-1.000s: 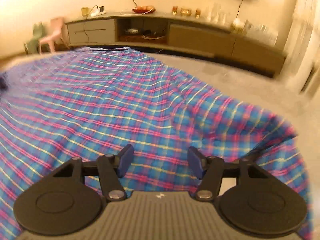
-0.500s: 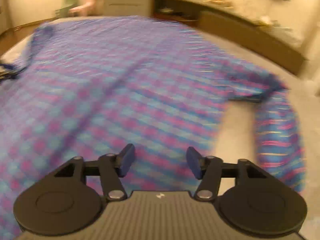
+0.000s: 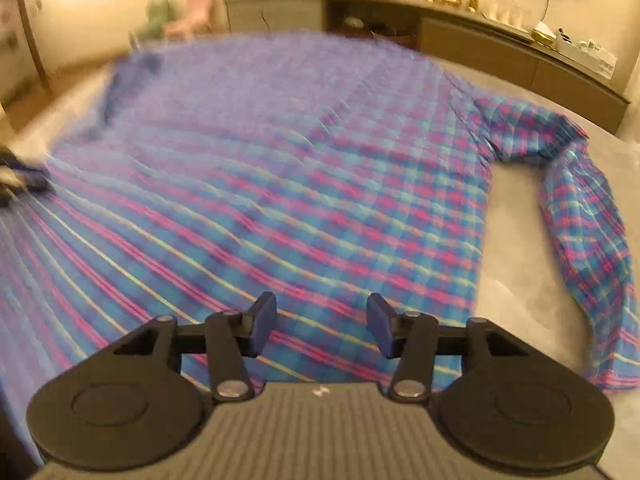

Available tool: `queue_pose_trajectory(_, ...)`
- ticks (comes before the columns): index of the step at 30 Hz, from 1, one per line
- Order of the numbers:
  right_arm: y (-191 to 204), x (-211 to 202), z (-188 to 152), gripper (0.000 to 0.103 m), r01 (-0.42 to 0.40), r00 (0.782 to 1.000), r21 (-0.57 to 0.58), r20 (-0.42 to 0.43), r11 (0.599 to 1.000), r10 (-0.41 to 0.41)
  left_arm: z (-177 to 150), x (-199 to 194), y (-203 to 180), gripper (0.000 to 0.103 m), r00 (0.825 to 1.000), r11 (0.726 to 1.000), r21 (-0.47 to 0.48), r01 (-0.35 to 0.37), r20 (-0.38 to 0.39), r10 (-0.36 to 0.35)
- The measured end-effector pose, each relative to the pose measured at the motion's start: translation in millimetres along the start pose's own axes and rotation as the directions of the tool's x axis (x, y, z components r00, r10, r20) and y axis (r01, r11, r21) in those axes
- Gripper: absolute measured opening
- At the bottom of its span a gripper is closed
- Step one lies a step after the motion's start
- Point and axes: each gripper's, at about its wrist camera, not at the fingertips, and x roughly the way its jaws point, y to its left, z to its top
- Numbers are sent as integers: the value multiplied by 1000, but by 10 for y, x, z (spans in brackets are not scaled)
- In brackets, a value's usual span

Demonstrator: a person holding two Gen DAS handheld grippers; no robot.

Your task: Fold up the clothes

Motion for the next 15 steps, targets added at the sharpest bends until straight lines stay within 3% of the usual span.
queue_pose_trajectory(4,-423,-40,-77,61,145,989,108,4,984,-147,-26,43,230,54,982,982,-3,-187,-8,187)
queue_pose_trajectory(5,-523,-24,-98,61,163,986,127,0,978,-164,-28,51,269,47,973,973,4,-232,-21,232)
queue_pose_trajectory(6,-595,-56,-123,61,180,983,148,-3,973,-181,-41,61,302,29,960,961,8,-278,-37,278)
queue_pose_trajectory(7,-668,-89,-149,59,196,980,168,-6,966,-198,-60,38,336,22,955,956,-9,-294,-40,293)
queue_pose_trajectory(8,-724,-122,-171,58,208,978,183,-6,961,-211,-76,-46,359,32,969,967,-57,-249,-20,248)
queue_pose_trajectory(10,-614,-200,-180,57,165,984,158,46,973,-174,-63,-238,324,43,995,988,-132,-84,37,90)
queue_pose_trajectory(12,-469,-238,-199,56,88,993,104,66,991,-95,-53,-333,238,42,998,990,-142,28,55,-20)
queue_pose_trajectory(13,-397,-245,-206,56,52,996,74,71,996,-57,-59,-330,195,44,997,989,-133,63,49,-57)
queue_pose_trajectory(15,-327,-160,-203,57,30,998,29,46,999,-31,-106,-232,153,44,998,994,-94,55,4,-55)
